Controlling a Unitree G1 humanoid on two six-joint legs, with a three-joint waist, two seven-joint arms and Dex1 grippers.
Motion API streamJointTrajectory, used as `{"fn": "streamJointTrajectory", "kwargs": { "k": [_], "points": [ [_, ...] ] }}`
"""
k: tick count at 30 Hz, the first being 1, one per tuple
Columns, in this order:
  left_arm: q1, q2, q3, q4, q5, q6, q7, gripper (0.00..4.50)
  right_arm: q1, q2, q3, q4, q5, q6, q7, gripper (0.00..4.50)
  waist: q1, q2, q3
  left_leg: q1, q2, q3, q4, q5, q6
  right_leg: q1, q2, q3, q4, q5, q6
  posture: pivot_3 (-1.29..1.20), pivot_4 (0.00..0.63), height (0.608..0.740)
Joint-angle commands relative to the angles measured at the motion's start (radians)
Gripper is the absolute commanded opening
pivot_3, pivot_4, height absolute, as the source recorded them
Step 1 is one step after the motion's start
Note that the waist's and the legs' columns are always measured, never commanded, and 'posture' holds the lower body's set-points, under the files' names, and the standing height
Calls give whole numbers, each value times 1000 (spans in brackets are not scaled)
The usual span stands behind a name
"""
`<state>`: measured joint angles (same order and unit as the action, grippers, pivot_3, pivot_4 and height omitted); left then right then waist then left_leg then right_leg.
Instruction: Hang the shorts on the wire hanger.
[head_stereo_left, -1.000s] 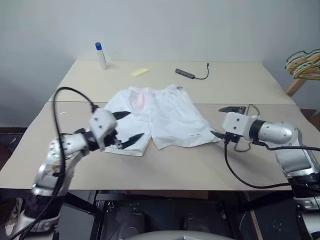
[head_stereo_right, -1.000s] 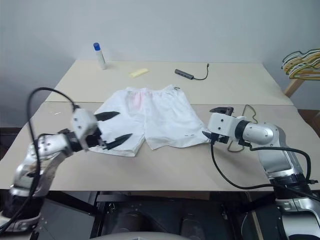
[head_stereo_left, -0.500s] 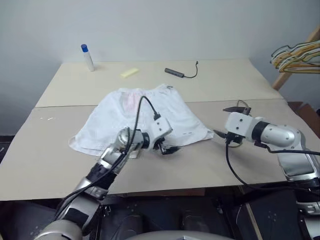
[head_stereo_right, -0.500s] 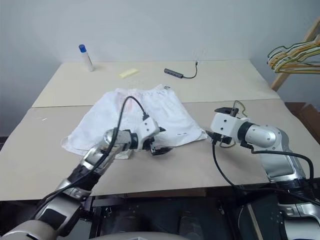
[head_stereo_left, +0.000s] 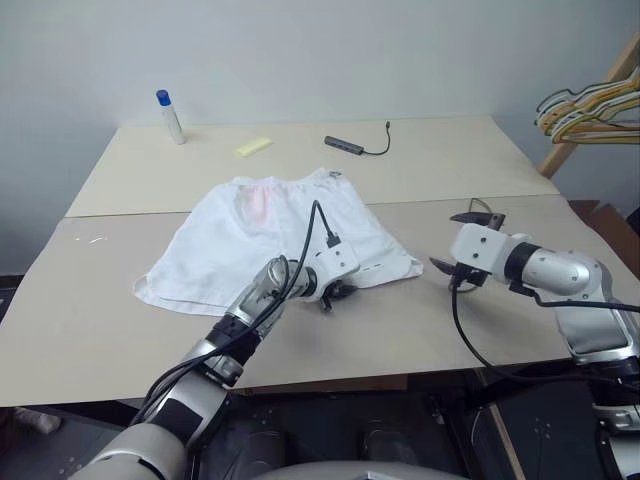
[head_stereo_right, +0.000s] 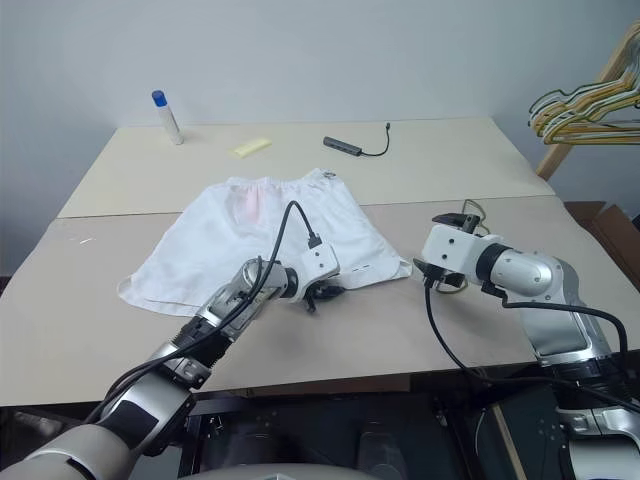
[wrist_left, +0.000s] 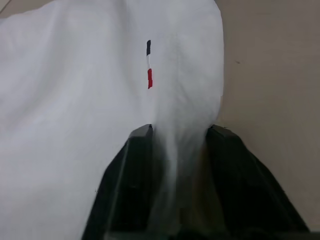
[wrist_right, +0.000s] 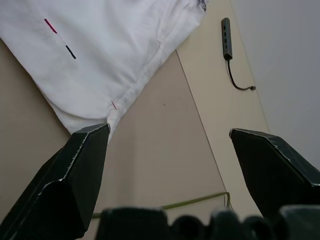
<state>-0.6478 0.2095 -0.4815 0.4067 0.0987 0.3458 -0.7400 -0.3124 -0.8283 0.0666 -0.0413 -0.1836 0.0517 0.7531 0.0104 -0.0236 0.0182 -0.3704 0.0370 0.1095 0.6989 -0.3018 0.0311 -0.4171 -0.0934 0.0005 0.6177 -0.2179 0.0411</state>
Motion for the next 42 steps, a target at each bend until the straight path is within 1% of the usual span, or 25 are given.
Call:
{"fn": "streamJointTrajectory", "kwargs": {
  "k": [1,2,3,5,7,10,11,13,15,18,21,23,25,29,31,36,39,42],
  "points": [
    [-17,7,16,2,16,-17,-6,534,-38,-5,-24,4,-6,0,-20,4500,0,0,0,0,0,0,0,0,0,0,0,0,0,0,0,35,0,740],
    [-17,9,18,2,17,-20,-7,112,-43,-3,-21,7,-7,-1,-21,4500,0,0,0,0,0,0,0,0,0,0,0,0,0,0,0,41,0,740],
    [-15,10,22,1,18,-19,-4,12,-47,0,-18,11,-8,-1,-21,4500,0,0,0,0,0,0,0,0,0,0,0,0,0,0,0,42,0,740],
    [-10,17,25,-10,20,-22,-7,12,-53,4,-13,18,-12,-3,-24,4500,0,0,0,0,0,0,0,0,0,0,0,0,0,0,0,46,0,740],
    [10,45,20,-58,18,-33,-41,12,-59,10,-8,24,-16,-4,-27,4500,0,0,0,0,0,0,0,0,0,0,0,0,0,0,0,50,0,740],
    [65,134,26,-189,1,-52,-119,12,-66,18,-4,25,-18,-6,-27,4500,-3,0,0,0,0,0,0,0,0,-1,0,1,0,0,0,54,0,740],
    [91,189,49,-245,-6,-61,-145,12,-68,19,-2,27,-18,-11,-26,4500,-4,0,0,0,0,1,-1,0,0,-2,0,2,1,0,0,54,0,740],
    [129,267,89,-325,-30,-67,-186,12,-72,21,2,28,-19,-14,-24,4500,-6,0,0,0,1,0,-1,1,-1,-3,1,3,1,0,0,65,0,740],
    [175,356,145,-404,-93,-81,-264,12,-77,24,8,34,-19,-21,-19,4500,-5,1,0,0,1,0,0,1,-1,-3,1,3,3,0,0,65,0,740],
    [266,525,256,-499,-196,-152,-402,12,-100,37,38,60,-25,-49,-11,4500,-6,1,0,0,2,1,0,0,0,-4,0,4,4,0,0,79,0,740],
    [354,693,381,-506,-265,-224,-511,12,-159,74,98,129,-38,-143,0,4500,-10,1,0,1,2,2,0,0,0,-5,1,4,5,-1,0,92,0,740],
    [389,753,427,-494,-290,-262,-547,12,-192,93,131,171,-53,-195,1,4500,-13,1,0,2,3,3,0,0,0,-4,1,4,6,-1,-1,98,0,740],
    [413,784,466,-479,-321,-271,-571,12,-235,125,167,230,-76,-233,-8,4500,-7,1,0,2,3,4,0,0,0,-4,0,4,6,-1,-1,106,0,740],
    [467,837,568,-455,-370,-277,-607,12,-376,220,304,454,-199,-433,-63,4500,-1,1,0,1,3,6,0,0,-1,-5,1,3,7,-1,-1,126,0,740],
    [485,848,594,-453,-376,-280,-605,12,-440,275,351,568,-239,-524,-103,4500,-4,1,0,1,3,6,0,2,-3,-5,1,3,8,-1,-1,131,0,740],
    [552,874,641,-474,-391,-282,-620,12,-626,377,523,894,-496,-688,-378,4500,-7,2,1,1,3,7,-1,6,-10,-7,1,4,9,-2,-2,151,0,740],
    [587,877,660,-492,-398,-282,-619,12,-720,451,590,1070,-582,-712,-538,4500,-5,2,1,1,4,7,-2,7,-12,-7,1,3,11,-2,-2,164,0,740],
    [607,874,669,-511,-404,-273,-615,12,-784,497,642,1185,-651,-721,-652,4500,-4,2,1,1,4,7,-3,8,-14,-7,1,1,12,-2,-3,174,0,740]
  ]
}}
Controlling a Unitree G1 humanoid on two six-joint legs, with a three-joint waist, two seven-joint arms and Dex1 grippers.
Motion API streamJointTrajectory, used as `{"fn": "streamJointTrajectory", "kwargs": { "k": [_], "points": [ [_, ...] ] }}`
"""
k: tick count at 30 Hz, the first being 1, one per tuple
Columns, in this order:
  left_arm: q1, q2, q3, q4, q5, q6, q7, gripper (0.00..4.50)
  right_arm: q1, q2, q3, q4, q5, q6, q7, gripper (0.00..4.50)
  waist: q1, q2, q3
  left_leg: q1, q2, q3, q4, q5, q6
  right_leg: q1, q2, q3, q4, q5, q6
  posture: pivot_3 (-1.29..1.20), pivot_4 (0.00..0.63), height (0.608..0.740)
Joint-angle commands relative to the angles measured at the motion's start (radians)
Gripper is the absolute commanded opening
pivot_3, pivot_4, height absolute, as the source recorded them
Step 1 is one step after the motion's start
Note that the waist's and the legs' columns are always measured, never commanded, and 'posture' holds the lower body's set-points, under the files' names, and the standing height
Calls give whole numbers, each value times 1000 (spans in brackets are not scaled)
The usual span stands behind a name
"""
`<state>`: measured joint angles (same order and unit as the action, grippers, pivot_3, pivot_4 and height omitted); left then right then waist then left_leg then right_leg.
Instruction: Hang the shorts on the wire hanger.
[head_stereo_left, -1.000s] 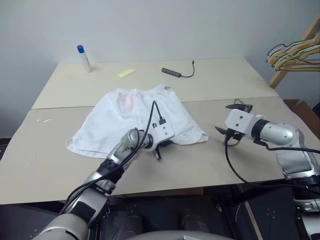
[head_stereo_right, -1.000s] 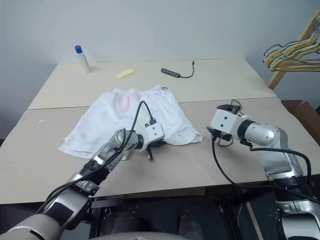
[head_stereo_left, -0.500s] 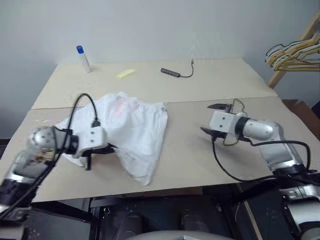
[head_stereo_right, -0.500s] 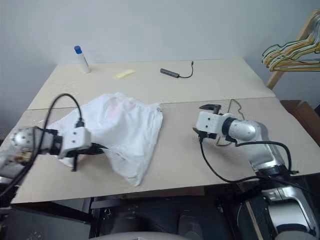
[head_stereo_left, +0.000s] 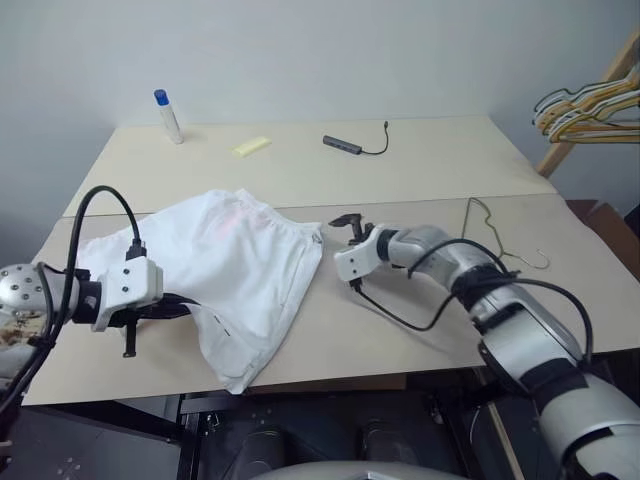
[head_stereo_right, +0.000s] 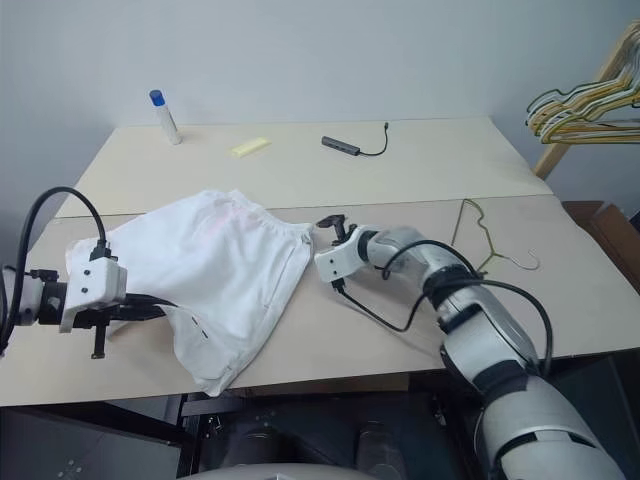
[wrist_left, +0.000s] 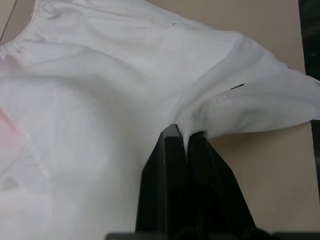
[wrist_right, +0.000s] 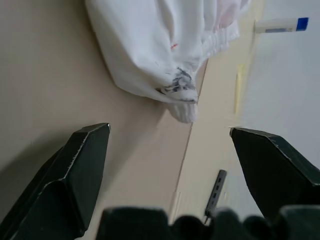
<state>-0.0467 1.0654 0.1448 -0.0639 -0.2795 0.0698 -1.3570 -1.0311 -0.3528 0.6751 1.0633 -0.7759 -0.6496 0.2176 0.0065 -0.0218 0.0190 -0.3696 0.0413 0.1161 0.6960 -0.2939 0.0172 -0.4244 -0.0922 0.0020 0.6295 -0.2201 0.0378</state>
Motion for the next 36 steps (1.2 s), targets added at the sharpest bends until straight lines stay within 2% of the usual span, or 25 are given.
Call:
{"fn": "streamJointTrajectory", "kwargs": {
  "k": [1,7,10,21,25,27,31,36],
  "points": [
    [12,17,46,-49,-30,8,3,12,-85,34,57,109,-86,-26,-163,4500,0,0,0,0,0,0,0,0,-1,0,0,0,0,0,-1,177,0,740],
    [45,13,52,-78,-34,23,10,12,-145,113,131,216,-159,-44,-274,4500,1,0,0,1,2,-1,-2,2,-4,-1,2,-2,2,-2,-4,181,0,740],
    [57,14,57,-86,-36,29,13,0,-156,142,151,241,-176,-57,-291,3897,0,0,0,1,3,-1,-2,3,-5,-1,3,-2,2,-3,-5,185,0,740],
    [73,14,62,-92,-27,38,27,0,-177,182,168,272,-196,-14,-320,108,4,1,0,1,3,-2,-3,3,-5,-1,3,-3,3,-3,-6,193,0,740],
    [24,-19,11,-27,15,27,70,0,-184,196,168,286,-201,80,-315,48,4,1,0,1,4,-3,-3,3,-6,-1,3,-4,3,-3,-6,187,0,740],
    [-42,-52,-41,50,82,20,130,0,-188,198,171,294,-207,139,-324,48,6,1,0,1,3,-3,-3,4,-6,-1,3,-4,3,-3,-7,180,0,740],
    [-234,-138,-173,277,253,-46,246,0,-199,174,156,308,-197,244,-320,48,14,1,0,0,4,-4,-3,4,-8,-1,3,-7,3,-3,-8,167,0,740],
    [-519,-293,-302,602,419,-158,405,0,-194,110,123,314,-164,315,-294,48,26,0,0,-1,3,-7,-3,5,-8,1,3,-12,2,-2,-8,138,0,740]
  ]
}}
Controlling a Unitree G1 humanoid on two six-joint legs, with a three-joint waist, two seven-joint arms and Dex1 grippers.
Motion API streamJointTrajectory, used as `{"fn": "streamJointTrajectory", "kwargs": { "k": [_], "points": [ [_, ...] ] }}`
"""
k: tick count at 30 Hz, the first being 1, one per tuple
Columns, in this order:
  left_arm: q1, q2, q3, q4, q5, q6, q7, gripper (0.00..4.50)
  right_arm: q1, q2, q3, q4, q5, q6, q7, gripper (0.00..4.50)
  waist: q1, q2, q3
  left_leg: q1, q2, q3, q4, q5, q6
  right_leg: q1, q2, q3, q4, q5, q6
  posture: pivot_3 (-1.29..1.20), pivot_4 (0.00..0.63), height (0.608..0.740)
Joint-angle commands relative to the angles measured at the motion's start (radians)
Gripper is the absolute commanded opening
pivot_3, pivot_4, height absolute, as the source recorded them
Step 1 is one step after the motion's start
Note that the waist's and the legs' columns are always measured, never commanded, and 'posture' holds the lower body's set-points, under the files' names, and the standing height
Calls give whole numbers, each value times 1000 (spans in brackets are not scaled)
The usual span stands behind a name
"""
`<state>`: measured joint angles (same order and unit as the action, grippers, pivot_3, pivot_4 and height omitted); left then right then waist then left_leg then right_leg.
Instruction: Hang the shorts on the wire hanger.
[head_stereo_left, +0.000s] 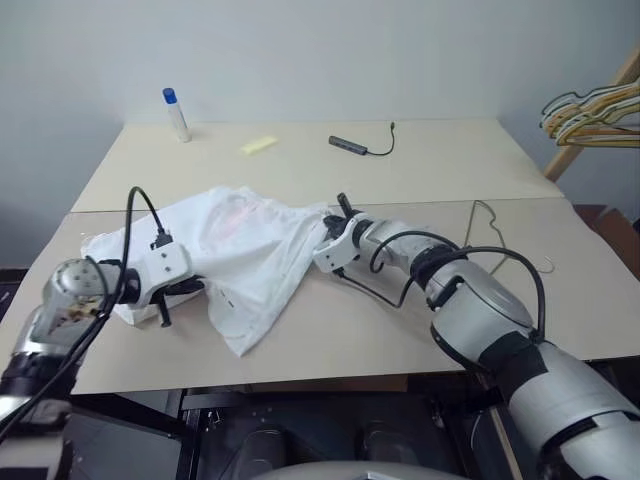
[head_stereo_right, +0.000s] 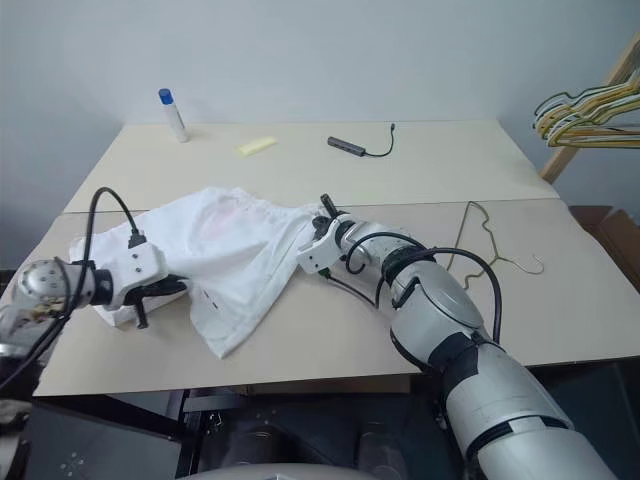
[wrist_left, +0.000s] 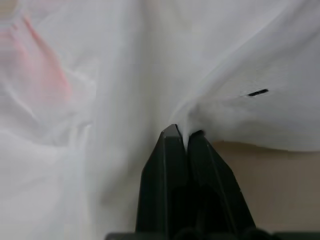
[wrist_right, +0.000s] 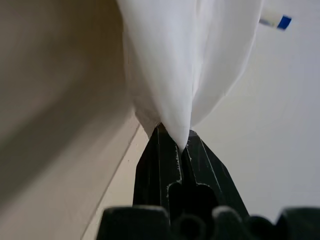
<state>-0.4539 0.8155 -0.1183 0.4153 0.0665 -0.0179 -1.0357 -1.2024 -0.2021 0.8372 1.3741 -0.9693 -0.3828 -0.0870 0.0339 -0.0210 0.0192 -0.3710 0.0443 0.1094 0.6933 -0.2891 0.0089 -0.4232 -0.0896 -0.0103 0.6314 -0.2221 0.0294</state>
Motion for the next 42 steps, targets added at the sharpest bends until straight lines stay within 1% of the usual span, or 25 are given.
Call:
{"fn": "streamJointTrajectory", "kwargs": {
  "k": [1,2,6,8,11,13,15,17,19,23,24,26,27,29,32,33,36,39,42],
  "points": [
    [-179,-89,-62,206,99,-89,120,0,-17,-60,-52,4,40,60,17,48,-2,0,-1,0,0,0,0,0,0,0,0,0,1,0,0,129,0,740],
    [-229,-121,-78,270,118,-107,145,0,-12,-74,-61,4,47,68,22,48,1,0,-1,0,0,0,0,0,0,0,0,0,1,0,0,129,0,740],
    [-421,-247,-134,521,201,-181,281,0,14,-141,-111,0,89,101,52,48,-19,-1,-1,-3,-1,-2,-1,0,0,0,0,-2,-2,1,0,81,0,740],
    [-475,-277,-150,600,232,-220,333,0,23,-162,-129,-4,101,111,64,48,-33,-1,-1,-4,-1,-3,-1,0,0,0,0,-2,-4,1,1,58,0,740],
    [-558,-328,-170,690,268,-277,410,0,57,-225,-182,-23,154,104,146,48,-58,-1,-1,-6,-2,-4,-1,0,0,0,0,-3,-6,1,2,40,0,740],
    [-576,-331,-167,713,258,-324,375,0,84,-259,-197,-54,175,73,201,48,-77,-1,-1,-6,-2,-5,-2,0,1,0,-1,-3,-7,1,3,27,0,740],
    [-577,-317,-166,718,246,-391,321,0,109,-286,-212,-95,197,48,262,48,-100,-1,-1,-6,-2,-5,-2,0,1,0,-1,-2,-7,1,3,23,0,740],
    [-562,-271,-159,703,212,-480,181,0,159,-318,-253,-201,258,28,379,48,-120,-1,-1,-5,-2,-5,-2,0,1,0,-1,-2,-7,1,3,21,0,740],
    [-553,-234,-139,695,171,-512,51,0,216,-355,-274,-332,292,33,482,48,-140,-1,-1,-5,-2,-6,-2,0,1,0,0,-2,-7,1,3,23,0,740],
    [-543,-130,-87,679,44,-471,-320,0,379,-440,-328,-742,375,125,741,48,-156,0,-1,-6,-1,-7,-1,-1,2,0,0,-2,-6,1,3,27,0,740],
    [-540,-119,-79,674,28,-461,-365,0,403,-451,-337,-804,382,149,776,48,-156,0,-1,-6,-1,-7,-1,-1,2,0,0,-2,-6,1,4,33,0,740],
    [-522,-68,-73,663,-3,-444,-511,0,465,-485,-357,-990,426,215,910,48,-151,0,-1,-7,-1,-8,1,-2,5,0,0,-2,-5,0,4,36,0,740],
    [-510,-44,-82,657,-15,-442,-553,0,490,-500,-363,-1069,444,245,967,48,-147,0,-1,-7,-1,-9,2,-5,9,0,-1,-2,-5,0,5,36,0,740],
    [-462,10,-154,621,-49,-445,-579,0,530,-524,-366,-1214,460,312,1067,48,-135,0,-1,-7,-1,-11,3,-8,14,0,-1,-2,-4,0,5,41,0,740],
    [-385,83,-274,535,-125,-440,-579,0,571,-536,-367,-1368,477,408,1171,48,-113,0,-1,-7,-1,-16,4,-9,16,0,-1,-1,-3,0,6,47,0,740],
    [-365,100,-295,525,-124,-457,-579,0,584,-540,-363,-1419,477,440,1206,48,-102,0,-1,-7,-1,-16,4,-9,16,0,-1,-1,-3,0,5,51,0,740],
    [-335,103,-290,539,-92,-511,-579,0,615,-556,-343,-1533,458,493,1283,48,-68,0,-1,-9,-1,-15,8,-10,17,-1,-1,-2,-2,0,5,56,0,740],
    [-328,75,-253,560,-66,-537,-546,0,639,-552,-323,-1593,417,532,1309,48,-35,0,-1,-13,0,-11,12,-10,18,-2,-2,-6,-2,0,5,63,0,740],
    [-335,63,-254,576,-22,-562,-517,0,664,-547,-300,-1635,377,580,1337,48,-15,-1,-1,-14,-1,-10,14,-11,18,-2,-2,-6,-2,0,5,65,0,740]
  ]
}}
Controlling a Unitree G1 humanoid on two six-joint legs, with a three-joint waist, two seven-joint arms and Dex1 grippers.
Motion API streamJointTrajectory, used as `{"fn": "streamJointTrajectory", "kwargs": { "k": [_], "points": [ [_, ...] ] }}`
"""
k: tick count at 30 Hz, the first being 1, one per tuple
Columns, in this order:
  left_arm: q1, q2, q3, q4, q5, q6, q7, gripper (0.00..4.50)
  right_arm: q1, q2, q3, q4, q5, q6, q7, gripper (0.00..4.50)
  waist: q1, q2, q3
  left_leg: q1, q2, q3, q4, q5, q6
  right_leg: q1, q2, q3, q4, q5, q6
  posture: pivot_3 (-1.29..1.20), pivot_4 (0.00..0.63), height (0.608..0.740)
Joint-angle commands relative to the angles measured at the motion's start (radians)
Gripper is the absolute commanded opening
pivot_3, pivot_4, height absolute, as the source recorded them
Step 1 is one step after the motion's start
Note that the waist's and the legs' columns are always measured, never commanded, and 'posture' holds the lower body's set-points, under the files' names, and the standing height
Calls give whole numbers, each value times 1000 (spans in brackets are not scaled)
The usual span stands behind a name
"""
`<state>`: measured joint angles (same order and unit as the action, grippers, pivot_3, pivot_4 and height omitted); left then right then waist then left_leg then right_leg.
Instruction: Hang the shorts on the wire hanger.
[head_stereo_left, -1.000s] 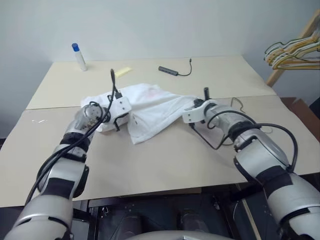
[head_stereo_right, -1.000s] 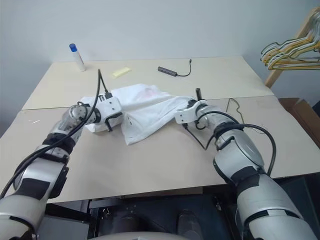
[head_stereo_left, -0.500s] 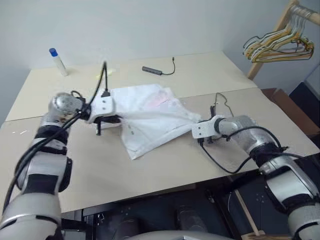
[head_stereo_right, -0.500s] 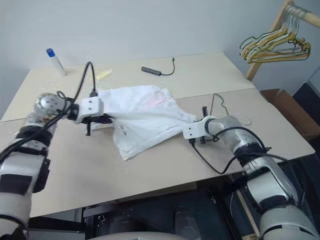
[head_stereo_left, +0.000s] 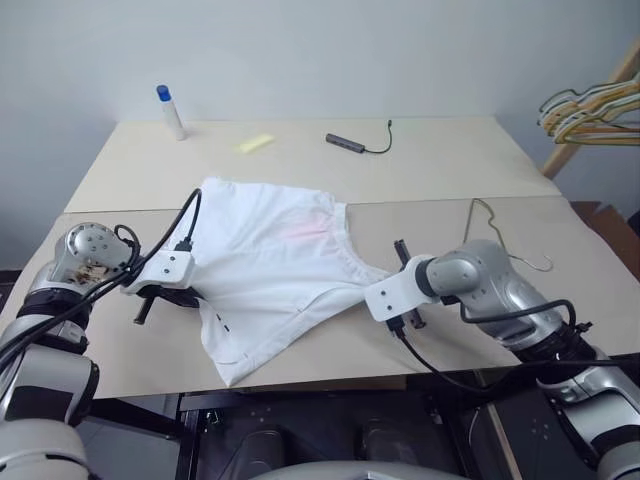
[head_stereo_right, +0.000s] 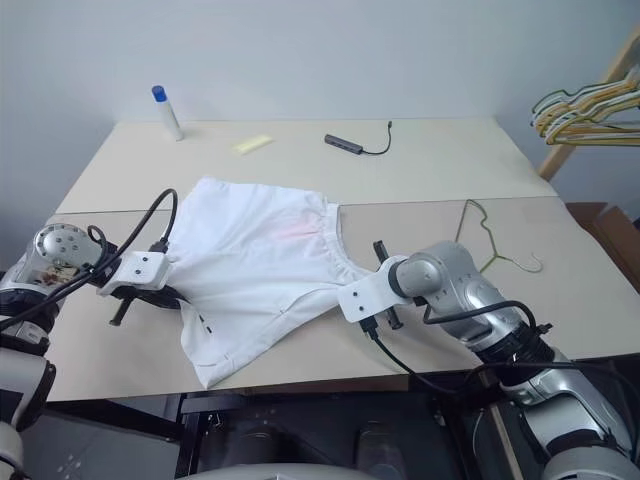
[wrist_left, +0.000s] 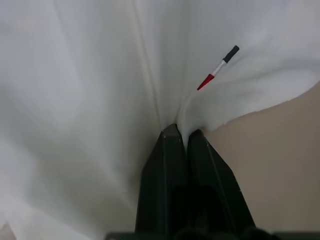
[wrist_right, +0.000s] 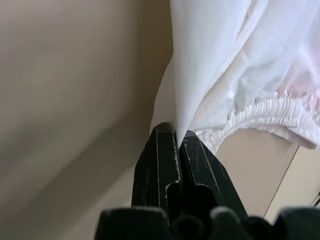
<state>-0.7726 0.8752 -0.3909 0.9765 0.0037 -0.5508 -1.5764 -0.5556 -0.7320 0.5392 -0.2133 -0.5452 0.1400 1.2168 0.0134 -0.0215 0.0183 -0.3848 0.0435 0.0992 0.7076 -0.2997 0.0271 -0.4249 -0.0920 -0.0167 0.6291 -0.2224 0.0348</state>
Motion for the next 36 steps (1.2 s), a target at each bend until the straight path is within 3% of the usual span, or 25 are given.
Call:
{"fn": "streamJointTrajectory", "kwargs": {
  "k": [1,6,15,17,19,23,28,32,33,36],
  "points": [
    [-18,3,15,20,60,-42,32,0,24,-16,3,-59,-59,74,44,48,8,0,0,0,0,0,1,0,0,0,0,-1,0,0,0,63,0,740],
    [-45,9,-19,63,185,-106,103,0,49,-42,6,-109,-93,157,104,48,8,0,0,-1,0,1,5,0,-1,0,0,0,0,0,0,57,0,740],
    [-102,-50,-15,126,239,-146,160,0,83,-37,9,-246,-44,292,211,48,7,-1,0,0,0,0,5,0,-1,1,1,-1,1,0,0,44,0,740],
    [-117,-48,-18,132,234,-130,89,0,87,-23,18,-256,-40,313,206,48,6,-1,0,0,0,0,6,0,-1,1,0,-1,1,0,0,42,0,740],
    [-126,-37,-20,132,227,-124,2,446,95,-15,18,-262,-29,306,186,0,1,-1,-1,0,0,0,6,0,-1,1,1,-1,1,0,0,42,0,740],
    [-146,6,-66,135,220,-128,-38,1637,107,-12,9,-275,9,297,184,1024,-6,-1,0,0,0,0,6,0,-1,1,1,-1,2,0,0,42,0,740],
    [-181,82,-106,152,231,-145,-38,3306,104,-16,-48,-293,112,311,189,2813,-7,-1,0,0,0,0,6,0,0,1,1,0,2,0,0,47,0,740],
    [-214,136,-81,158,225,-143,-38,4500,102,-45,-165,-313,274,346,217,4250,-1,-1,0,0,0,-1,7,-1,0,1,1,0,1,0,0,51,0,740],
    [-218,142,-68,157,223,-144,-38,4500,100,-50,-188,-313,304,357,214,4454,1,-1,0,0,0,-1,7,-1,0,1,0,-1,1,0,0,50,0,740],
    [-234,157,-25,155,211,-125,-35,4500,65,-28,-254,-259,343,447,147,4454,2,-2,0,0,0,-1,7,-1,0,2,0,-1,1,0,0,50,0,740]
  ]
}}
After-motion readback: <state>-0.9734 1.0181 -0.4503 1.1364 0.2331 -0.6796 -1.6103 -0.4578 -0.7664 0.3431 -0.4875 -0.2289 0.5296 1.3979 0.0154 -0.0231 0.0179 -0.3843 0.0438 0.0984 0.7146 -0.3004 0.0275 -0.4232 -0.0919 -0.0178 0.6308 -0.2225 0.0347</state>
